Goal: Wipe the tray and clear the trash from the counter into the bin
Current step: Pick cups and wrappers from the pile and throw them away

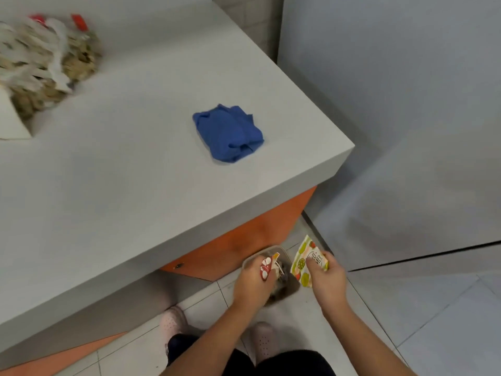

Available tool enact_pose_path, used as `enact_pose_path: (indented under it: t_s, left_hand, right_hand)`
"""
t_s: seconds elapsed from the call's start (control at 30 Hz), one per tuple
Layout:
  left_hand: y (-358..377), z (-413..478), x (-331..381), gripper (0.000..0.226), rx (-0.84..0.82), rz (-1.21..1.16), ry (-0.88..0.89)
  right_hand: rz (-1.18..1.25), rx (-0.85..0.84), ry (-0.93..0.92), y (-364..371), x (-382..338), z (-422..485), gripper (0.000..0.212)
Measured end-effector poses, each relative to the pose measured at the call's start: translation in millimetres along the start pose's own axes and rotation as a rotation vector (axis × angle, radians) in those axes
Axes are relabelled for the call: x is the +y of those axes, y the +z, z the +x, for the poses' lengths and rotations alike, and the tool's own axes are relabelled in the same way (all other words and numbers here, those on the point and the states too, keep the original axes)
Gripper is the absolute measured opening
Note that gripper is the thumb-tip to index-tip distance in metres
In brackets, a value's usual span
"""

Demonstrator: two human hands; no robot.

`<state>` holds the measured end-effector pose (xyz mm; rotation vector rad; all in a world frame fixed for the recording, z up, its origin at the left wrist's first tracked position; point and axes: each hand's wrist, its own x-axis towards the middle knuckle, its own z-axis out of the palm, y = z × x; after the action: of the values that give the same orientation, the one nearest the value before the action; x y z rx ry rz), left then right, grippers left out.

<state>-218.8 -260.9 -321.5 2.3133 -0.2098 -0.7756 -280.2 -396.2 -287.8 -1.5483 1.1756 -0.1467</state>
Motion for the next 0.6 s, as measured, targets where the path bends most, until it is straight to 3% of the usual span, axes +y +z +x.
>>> enact_pose_path:
  t_s: [0.2,0.33,0.47,0.6]
  left_hand:
    - [41,50,-43,0.085,-0.223,0.189,-0.156]
    - [36,44,-49,0.068,-0.217,0.342,-0.109]
    - [2,18,-34,0.047,-0.098,0.252,0.059]
    - [-49,-19,-10,0.03,0.067,0.093,0.3]
  right_hand:
    - [-0.249,-0.006,0.003,28,50,42,0.02]
    - [-0.341,-0.032,0.01,45,62,58,0.03]
    - [-0.444,-0.145,0.099,53,57,59,0.074]
    - [-0.352,-0.083,-0.073,49,19,35,0.065]
